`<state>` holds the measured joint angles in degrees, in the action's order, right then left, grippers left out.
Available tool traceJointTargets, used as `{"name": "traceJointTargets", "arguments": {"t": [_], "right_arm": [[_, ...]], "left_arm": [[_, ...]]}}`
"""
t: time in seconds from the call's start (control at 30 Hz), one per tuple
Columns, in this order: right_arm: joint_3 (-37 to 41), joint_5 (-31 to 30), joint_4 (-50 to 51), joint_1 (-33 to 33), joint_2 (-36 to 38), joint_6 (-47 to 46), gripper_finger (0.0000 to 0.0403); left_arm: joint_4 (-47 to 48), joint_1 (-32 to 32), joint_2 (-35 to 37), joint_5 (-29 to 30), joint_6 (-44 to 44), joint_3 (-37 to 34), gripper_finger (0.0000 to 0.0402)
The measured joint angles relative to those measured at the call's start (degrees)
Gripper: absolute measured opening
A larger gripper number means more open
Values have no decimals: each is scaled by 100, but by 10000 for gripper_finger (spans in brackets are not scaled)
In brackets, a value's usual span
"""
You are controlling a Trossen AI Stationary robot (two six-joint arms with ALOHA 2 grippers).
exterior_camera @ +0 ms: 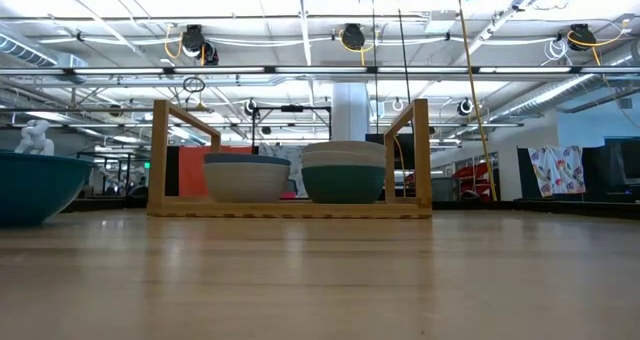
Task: Place and stack bowls onto a shelf
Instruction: Stack the white bowl on the right blue bowl on the shelf
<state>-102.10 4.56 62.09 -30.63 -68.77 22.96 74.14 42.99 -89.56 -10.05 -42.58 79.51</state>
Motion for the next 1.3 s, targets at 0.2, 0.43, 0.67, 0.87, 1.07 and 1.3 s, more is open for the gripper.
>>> {"name": "traceJointTargets", "arguments": {"t": [0.2,0.43,0.67,0.87,1.07,1.3], "right_arm": [[0,0,54,0,0,-27,0],[0,0,97,0,0,-127,0],[0,0,107,0,0,-115,0],[0,0,116,0,0,-105,0],[0,0,120,0,0,-83,0],[0,0,120,0,0,-83,0]], "left_arm": [[-400,115,0,20,-39,-687,79],[-1342,109,0,257,-344,-1346,79],[-1396,109,0,325,-283,-1501,79],[-1395,109,0,227,-225,-1643,79],[-1416,109,0,210,-139,-1709,79],[-1434,109,0,209,6,-1709,79]]}}
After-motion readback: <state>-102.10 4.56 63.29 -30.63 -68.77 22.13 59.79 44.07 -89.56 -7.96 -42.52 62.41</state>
